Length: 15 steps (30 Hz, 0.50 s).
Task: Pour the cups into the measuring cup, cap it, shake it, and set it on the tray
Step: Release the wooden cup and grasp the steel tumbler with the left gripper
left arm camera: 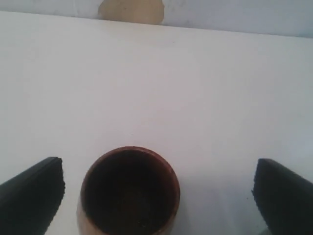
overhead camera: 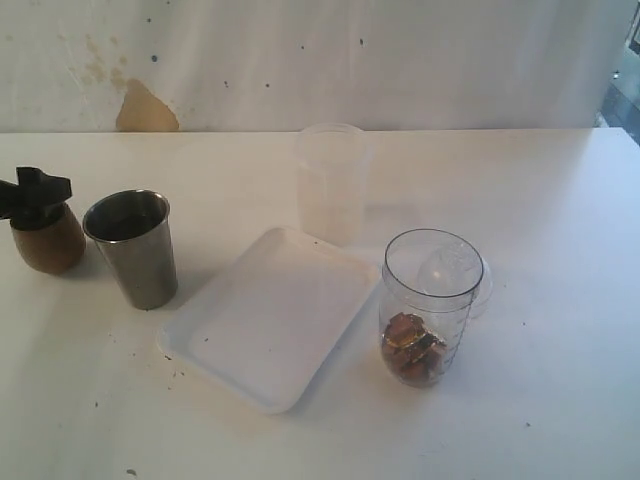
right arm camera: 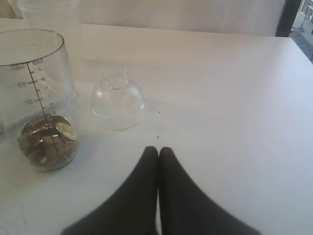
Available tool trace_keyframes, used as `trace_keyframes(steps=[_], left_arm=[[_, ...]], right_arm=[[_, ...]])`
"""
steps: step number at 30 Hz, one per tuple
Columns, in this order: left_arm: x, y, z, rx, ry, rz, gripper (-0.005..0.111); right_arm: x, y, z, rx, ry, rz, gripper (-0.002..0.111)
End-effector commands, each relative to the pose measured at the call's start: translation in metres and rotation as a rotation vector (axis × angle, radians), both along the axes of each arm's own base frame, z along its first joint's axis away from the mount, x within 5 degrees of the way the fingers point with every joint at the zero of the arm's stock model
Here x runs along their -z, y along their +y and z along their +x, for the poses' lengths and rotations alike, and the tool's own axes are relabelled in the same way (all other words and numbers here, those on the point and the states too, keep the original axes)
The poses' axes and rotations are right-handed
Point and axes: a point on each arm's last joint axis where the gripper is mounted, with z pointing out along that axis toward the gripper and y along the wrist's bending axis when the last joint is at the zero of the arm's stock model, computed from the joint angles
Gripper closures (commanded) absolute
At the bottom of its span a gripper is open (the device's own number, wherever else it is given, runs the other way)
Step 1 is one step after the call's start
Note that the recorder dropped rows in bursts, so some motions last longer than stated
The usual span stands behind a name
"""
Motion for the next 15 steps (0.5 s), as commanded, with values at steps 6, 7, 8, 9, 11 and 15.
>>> trace_keyframes(steps=[6, 7, 8, 9, 11, 15], left_arm=[[-0.008, -0.019, -0.045, 0.073, -0.052, -0.092, 0.002], [-0.006, -0.021, -0.048, 0.085, -0.052, -0.107, 0.002], [-0.004, -0.023, -0.052, 0.095, -0.05, -0.123, 0.002], [0.0, -0.026, -0.057, 0.119, -0.054, -0.145, 0.002], [0.003, -0.032, -0.065, 0.156, -0.07, -0.183, 0.002], [0.008, -0.037, -0.076, 0.177, -0.098, -0.226, 0.002]], right_arm=[[0.001, 0.0, 0.0, 0.004, -0.007, -0.009, 0.108], [0.001, 0.0, 0.0, 0.004, -0.007, -0.009, 0.108], [0.001, 0.0, 0.0, 0.004, -0.007, -0.009, 0.108], [0.001, 0.0, 0.0, 0.004, -0.007, -0.009, 0.108], [0.001, 0.0, 0.0, 0.004, -0.007, -0.009, 0.108], [0.001, 0.0, 0.0, 0.004, -0.007, -0.009, 0.108]])
